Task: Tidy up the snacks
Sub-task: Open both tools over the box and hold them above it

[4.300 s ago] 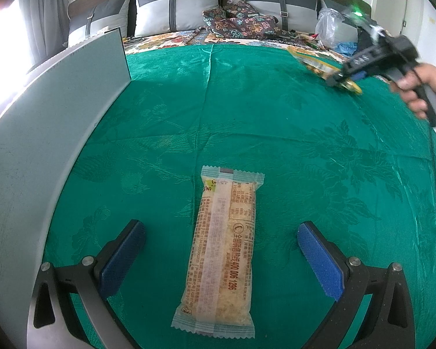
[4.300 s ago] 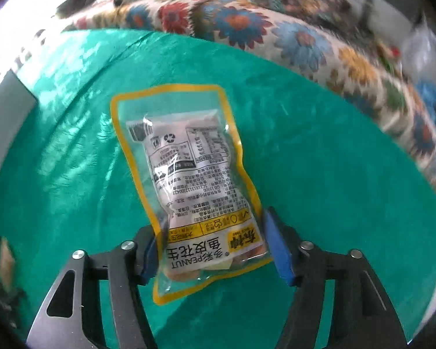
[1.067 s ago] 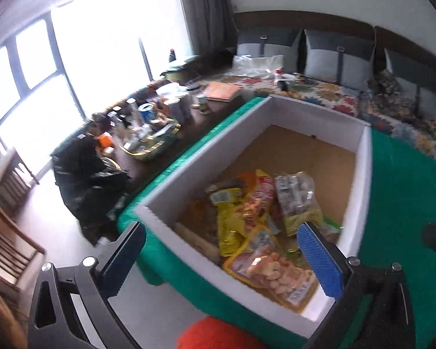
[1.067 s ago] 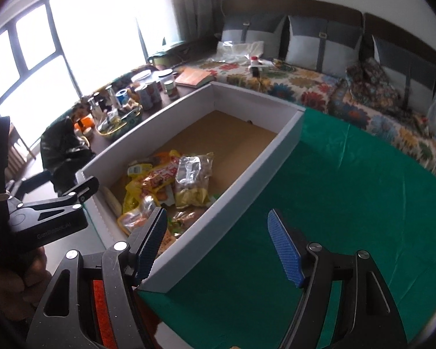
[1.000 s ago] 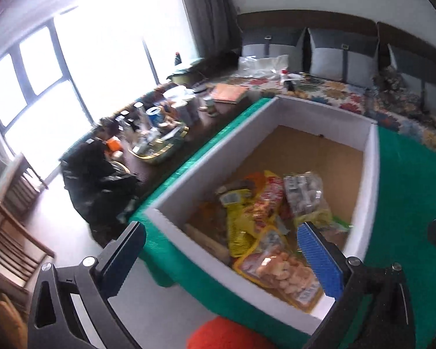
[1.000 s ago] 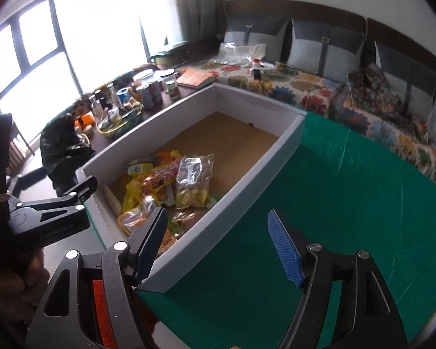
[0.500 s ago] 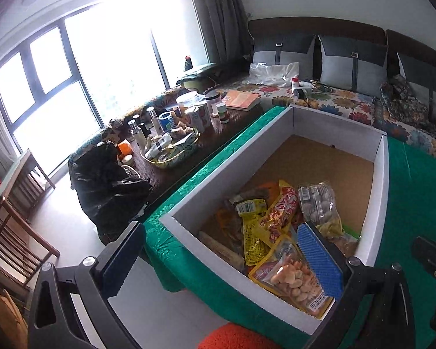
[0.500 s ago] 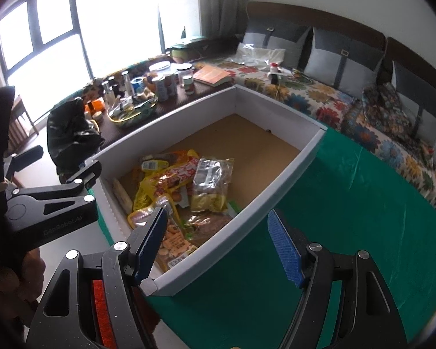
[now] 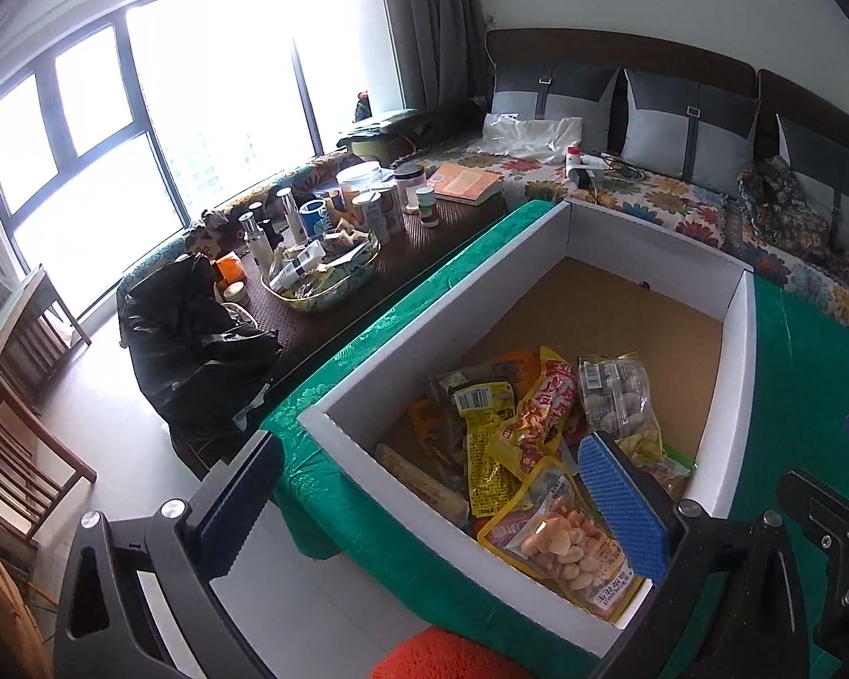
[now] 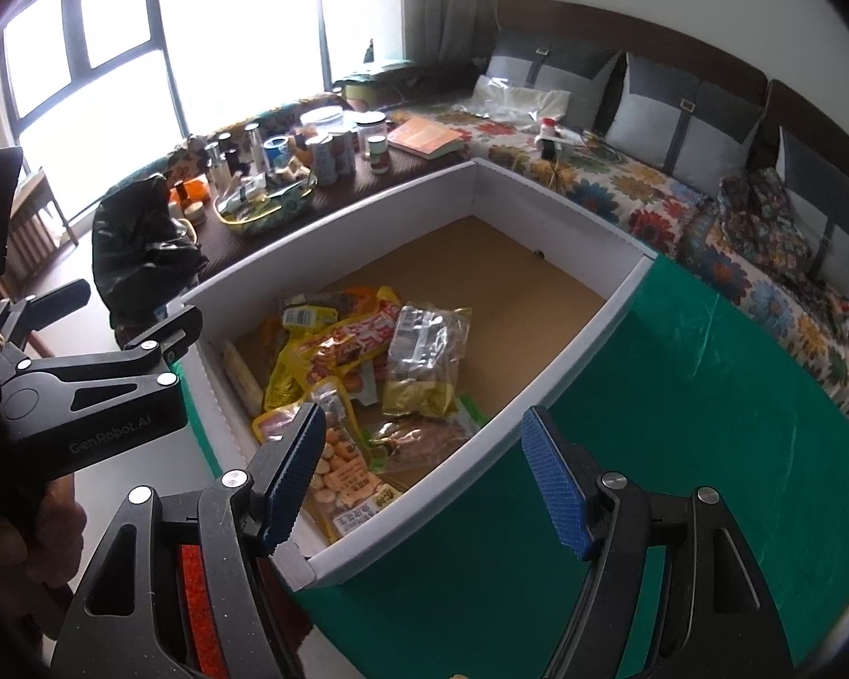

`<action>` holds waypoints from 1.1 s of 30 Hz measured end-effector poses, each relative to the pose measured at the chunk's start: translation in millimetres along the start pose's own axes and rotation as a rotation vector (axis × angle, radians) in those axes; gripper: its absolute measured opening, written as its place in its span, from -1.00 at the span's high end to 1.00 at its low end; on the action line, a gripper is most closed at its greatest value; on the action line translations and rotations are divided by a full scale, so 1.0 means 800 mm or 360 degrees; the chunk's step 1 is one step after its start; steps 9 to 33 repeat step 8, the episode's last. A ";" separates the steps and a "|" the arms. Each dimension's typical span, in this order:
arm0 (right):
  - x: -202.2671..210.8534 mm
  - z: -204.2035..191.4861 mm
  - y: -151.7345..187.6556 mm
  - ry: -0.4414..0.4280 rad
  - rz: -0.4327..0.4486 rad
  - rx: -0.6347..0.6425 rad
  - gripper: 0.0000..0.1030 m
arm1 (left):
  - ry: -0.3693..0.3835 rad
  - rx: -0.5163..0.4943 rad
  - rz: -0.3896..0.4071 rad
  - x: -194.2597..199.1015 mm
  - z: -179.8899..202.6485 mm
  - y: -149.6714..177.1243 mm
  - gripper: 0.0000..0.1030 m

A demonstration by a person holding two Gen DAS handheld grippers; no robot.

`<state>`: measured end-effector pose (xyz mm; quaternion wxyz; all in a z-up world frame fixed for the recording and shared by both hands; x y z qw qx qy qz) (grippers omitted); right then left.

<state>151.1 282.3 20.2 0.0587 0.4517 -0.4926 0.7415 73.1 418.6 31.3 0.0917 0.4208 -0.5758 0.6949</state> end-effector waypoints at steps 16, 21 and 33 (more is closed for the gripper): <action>-0.005 -0.003 0.000 -0.0016 -0.0015 -0.0005 -0.46 | 0.0002 0.0032 0.0018 0.000 -0.002 0.002 -1.00; -0.005 -0.003 0.000 -0.0016 -0.0015 -0.0005 -0.46 | 0.0002 0.0032 0.0018 0.000 -0.002 0.002 -1.00; -0.005 -0.003 0.000 -0.0016 -0.0015 -0.0005 -0.46 | 0.0002 0.0032 0.0018 0.000 -0.002 0.002 -1.00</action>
Point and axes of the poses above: each gripper's, at about its wrist camera, not at the fingertips, and x roughly against the way its jaws point, z to its right, y to its underside, the point moved 10 cm from there along -x, roughly the way its jaws point, and after that the axes turned 9 degrees about y, right-handed, at the moved point
